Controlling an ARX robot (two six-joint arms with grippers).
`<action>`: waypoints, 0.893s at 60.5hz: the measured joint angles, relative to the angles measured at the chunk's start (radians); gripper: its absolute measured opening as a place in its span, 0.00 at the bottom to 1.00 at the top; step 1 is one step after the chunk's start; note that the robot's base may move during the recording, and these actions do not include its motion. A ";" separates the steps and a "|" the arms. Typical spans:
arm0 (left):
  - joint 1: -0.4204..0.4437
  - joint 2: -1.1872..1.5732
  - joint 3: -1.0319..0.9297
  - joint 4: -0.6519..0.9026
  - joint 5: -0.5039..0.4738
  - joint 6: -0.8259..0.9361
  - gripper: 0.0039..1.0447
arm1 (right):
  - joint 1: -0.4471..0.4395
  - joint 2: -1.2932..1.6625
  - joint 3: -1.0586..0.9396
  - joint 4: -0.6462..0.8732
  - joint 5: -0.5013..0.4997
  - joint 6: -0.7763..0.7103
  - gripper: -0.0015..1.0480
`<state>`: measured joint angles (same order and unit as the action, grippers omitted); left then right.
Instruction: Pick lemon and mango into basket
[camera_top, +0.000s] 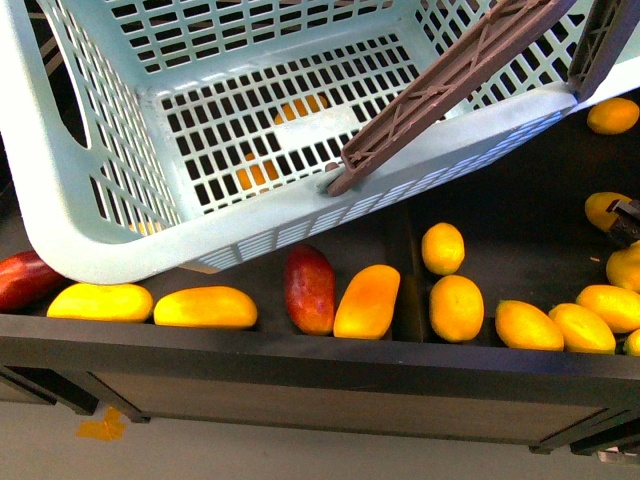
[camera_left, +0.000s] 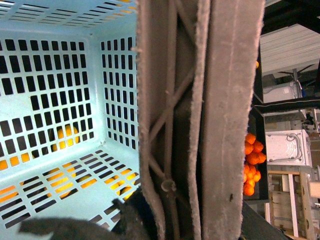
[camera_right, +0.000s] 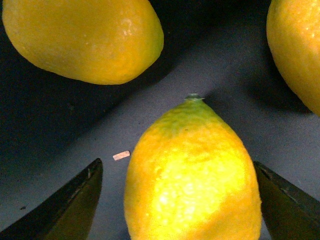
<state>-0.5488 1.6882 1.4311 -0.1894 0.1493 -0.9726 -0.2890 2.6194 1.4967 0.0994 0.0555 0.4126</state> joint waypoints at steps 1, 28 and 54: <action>0.000 0.000 0.000 0.000 0.000 0.000 0.15 | -0.001 0.000 0.000 0.000 0.000 -0.002 0.62; 0.000 0.000 0.000 0.000 0.000 0.000 0.15 | -0.039 -0.280 -0.337 0.183 -0.190 -0.198 0.56; 0.000 0.000 0.000 0.000 -0.001 0.000 0.15 | 0.005 -0.970 -0.702 0.284 -0.497 -0.286 0.56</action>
<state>-0.5491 1.6882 1.4311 -0.1894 0.1486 -0.9722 -0.2844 1.6489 0.7944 0.3832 -0.4416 0.1268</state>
